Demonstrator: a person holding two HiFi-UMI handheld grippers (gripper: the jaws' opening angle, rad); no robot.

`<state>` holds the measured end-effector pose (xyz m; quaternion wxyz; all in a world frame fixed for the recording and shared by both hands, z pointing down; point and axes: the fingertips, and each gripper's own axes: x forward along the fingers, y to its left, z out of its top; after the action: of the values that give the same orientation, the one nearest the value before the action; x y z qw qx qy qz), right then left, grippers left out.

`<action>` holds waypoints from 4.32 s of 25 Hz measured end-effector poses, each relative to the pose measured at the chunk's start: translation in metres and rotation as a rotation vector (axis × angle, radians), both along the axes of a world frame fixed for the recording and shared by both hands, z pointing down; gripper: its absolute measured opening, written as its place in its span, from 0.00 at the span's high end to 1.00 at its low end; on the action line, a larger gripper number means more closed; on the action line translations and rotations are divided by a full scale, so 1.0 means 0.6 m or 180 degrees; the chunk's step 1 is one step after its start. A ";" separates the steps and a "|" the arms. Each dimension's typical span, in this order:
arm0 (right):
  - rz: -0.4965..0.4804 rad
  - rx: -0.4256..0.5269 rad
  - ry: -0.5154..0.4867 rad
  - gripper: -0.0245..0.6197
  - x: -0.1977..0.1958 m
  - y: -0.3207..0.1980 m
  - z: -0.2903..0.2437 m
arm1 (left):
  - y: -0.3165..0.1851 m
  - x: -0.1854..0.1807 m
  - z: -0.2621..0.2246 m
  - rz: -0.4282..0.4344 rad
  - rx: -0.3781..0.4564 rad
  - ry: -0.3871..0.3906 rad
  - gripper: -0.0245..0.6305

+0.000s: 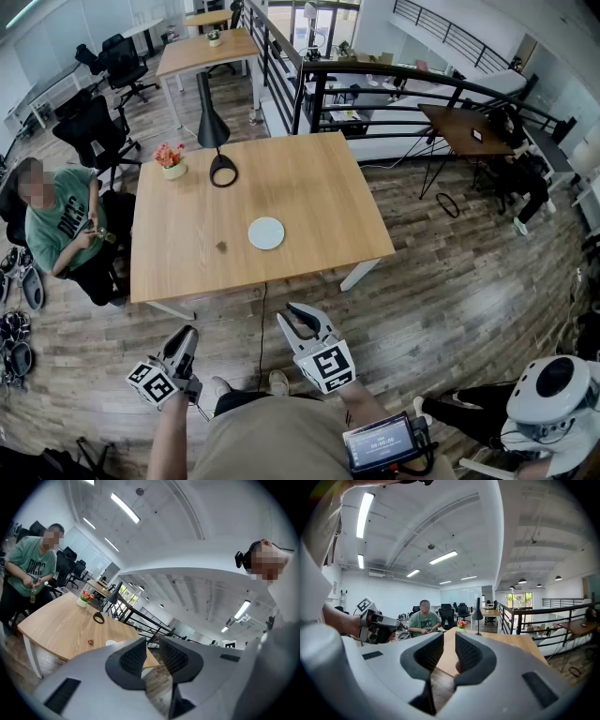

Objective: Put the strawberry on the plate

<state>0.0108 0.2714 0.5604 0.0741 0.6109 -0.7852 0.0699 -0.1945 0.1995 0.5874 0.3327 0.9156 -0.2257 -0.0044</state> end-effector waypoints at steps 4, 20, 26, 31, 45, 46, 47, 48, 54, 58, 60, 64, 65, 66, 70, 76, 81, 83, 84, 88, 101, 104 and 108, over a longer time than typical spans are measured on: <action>-0.0021 0.0005 -0.0060 0.83 0.003 -0.001 -0.007 | 0.000 -0.001 -0.006 -0.0024 0.0002 0.0000 0.83; -0.0101 -0.0106 -0.0367 0.83 -0.022 0.018 0.048 | 0.030 -0.050 0.033 -0.0099 -0.0072 -0.0140 0.83; -0.0045 -0.0211 -0.0335 0.83 -0.044 -0.043 0.053 | -0.040 -0.071 0.050 -0.0054 -0.0185 -0.0131 0.83; 0.0014 -0.0279 -0.0290 0.83 -0.062 -0.113 0.046 | -0.121 -0.061 0.042 0.0097 -0.0190 -0.0095 0.83; 0.0265 -0.0246 -0.0138 0.83 -0.109 -0.311 0.016 | -0.339 -0.076 0.030 0.0441 -0.0089 0.0051 0.83; 0.0274 -0.0240 -0.0124 0.83 -0.114 -0.322 0.017 | -0.349 -0.081 0.034 0.0455 -0.0091 0.0055 0.83; 0.0287 -0.0231 -0.0117 0.83 -0.119 -0.333 0.018 | -0.358 -0.086 0.038 0.0470 -0.0092 0.0060 0.83; 0.0305 -0.0221 -0.0117 0.83 -0.124 -0.343 0.018 | -0.367 -0.092 0.043 0.0489 -0.0094 0.0065 0.83; 0.0421 -0.0196 -0.0126 0.83 -0.139 -0.387 0.035 | -0.417 -0.108 0.078 0.0587 -0.0119 0.0021 0.83; 0.0473 -0.0244 -0.0132 0.83 -0.137 -0.409 0.036 | -0.446 -0.114 0.063 0.0597 -0.0072 0.0041 0.83; 0.0484 -0.0248 -0.0107 0.83 -0.132 -0.423 0.037 | -0.461 -0.119 0.063 0.0562 -0.0062 0.0052 0.83; 0.0460 -0.0193 -0.0041 0.83 -0.124 -0.453 0.030 | -0.479 -0.123 0.067 0.0507 -0.0107 0.0082 0.83; 0.0463 -0.0182 -0.0030 0.83 -0.120 -0.462 0.028 | -0.482 -0.121 0.068 0.0517 -0.0108 0.0078 0.83; 0.0465 -0.0175 -0.0031 0.83 -0.115 -0.469 0.027 | -0.484 -0.117 0.070 0.0529 -0.0109 0.0071 0.83; 0.0386 -0.0189 -0.0103 0.83 -0.096 -0.493 0.039 | -0.497 -0.101 0.090 0.0472 -0.0153 -0.0045 0.83; 0.0216 -0.0345 -0.0073 0.83 -0.036 -0.541 0.070 | -0.543 -0.033 0.092 0.0317 -0.0128 -0.0067 0.83; -0.0197 -0.0364 -0.0036 0.83 0.008 -0.610 0.067 | -0.563 0.008 0.059 -0.0022 -0.0067 -0.0136 0.83; -0.0361 -0.0340 -0.0015 0.83 0.017 -0.629 0.065 | -0.566 0.020 0.057 -0.0146 -0.0061 -0.0169 0.83; -0.0432 -0.0344 -0.0021 0.83 0.021 -0.637 0.069 | -0.567 0.025 0.057 -0.0205 -0.0061 -0.0183 0.83; -0.0693 -0.0409 -0.0034 0.83 0.040 -0.663 0.090 | -0.571 0.041 0.060 -0.0453 -0.0065 -0.0241 0.83; -0.1689 -0.0864 0.0035 0.77 0.007 -0.711 0.215 | -0.563 0.046 0.114 -0.1094 -0.0218 -0.0603 0.83; -0.1856 -0.0978 0.0138 0.77 -0.007 -0.715 0.264 | -0.566 0.051 0.124 -0.1174 -0.0229 -0.0693 0.83; -0.2017 -0.1213 0.0267 0.77 -0.023 -0.704 0.337 | -0.565 0.055 0.133 -0.1242 -0.0261 -0.0782 0.83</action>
<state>-0.0032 -0.1511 0.7627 0.2366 0.3151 -0.9045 0.1633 -0.1614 -0.1397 0.6674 0.3325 0.8340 -0.4372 0.0520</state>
